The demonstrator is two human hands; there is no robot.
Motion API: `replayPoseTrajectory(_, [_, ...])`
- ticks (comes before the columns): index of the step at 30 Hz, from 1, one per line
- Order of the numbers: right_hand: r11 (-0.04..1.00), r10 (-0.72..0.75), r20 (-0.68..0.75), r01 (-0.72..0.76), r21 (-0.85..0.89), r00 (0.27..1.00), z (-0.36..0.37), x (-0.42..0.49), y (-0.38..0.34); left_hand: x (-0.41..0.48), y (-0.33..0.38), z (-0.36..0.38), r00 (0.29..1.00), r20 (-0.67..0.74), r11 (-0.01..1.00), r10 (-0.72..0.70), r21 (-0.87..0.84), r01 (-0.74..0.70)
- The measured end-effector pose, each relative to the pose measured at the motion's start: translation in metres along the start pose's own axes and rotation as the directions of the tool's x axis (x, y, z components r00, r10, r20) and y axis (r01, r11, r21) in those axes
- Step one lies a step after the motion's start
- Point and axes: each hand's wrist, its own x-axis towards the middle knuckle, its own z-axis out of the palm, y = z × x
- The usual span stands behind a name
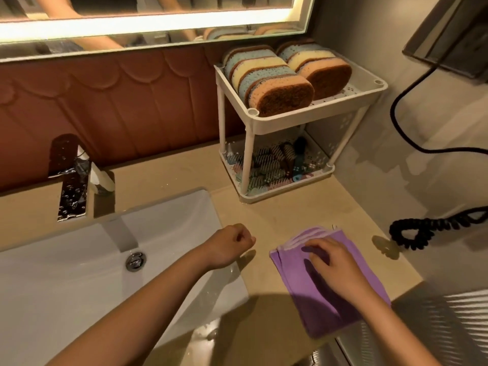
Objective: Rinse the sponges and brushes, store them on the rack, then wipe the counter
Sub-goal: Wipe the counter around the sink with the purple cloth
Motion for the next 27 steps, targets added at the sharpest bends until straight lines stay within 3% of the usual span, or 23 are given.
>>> replayPoseTrajectory(7, [0.932,0.082,-0.087,-0.107,-0.347,0.993,0.006,-0.043,0.021,-0.023,-0.007,0.053,0.995,0.053,0.987,0.086,0.129,-0.092])
replayPoseTrajectory(11, [0.898,0.218,-0.146,-0.256,-0.357,0.965,0.012,-0.039,0.035,-0.022,-0.005,0.084,0.988,-0.013,0.934,0.154,0.328,-0.141])
replayPoseTrajectory(16, [0.860,0.283,-0.173,-0.330,-0.390,0.943,0.030,-0.030,0.046,-0.018,0.003,0.111,0.947,-0.144,0.859,0.287,0.475,-0.188])
replayPoseTrajectory(23, [0.844,0.274,-0.203,-0.336,-0.418,0.940,0.038,-0.027,0.053,0.002,0.017,0.144,0.932,-0.129,0.785,0.339,0.585,-0.204])
replayPoseTrajectory(27, [0.837,0.252,-0.218,-0.325,-0.440,0.943,0.034,-0.021,0.052,0.018,0.024,0.159,0.941,-0.042,0.771,0.337,0.586,-0.249])
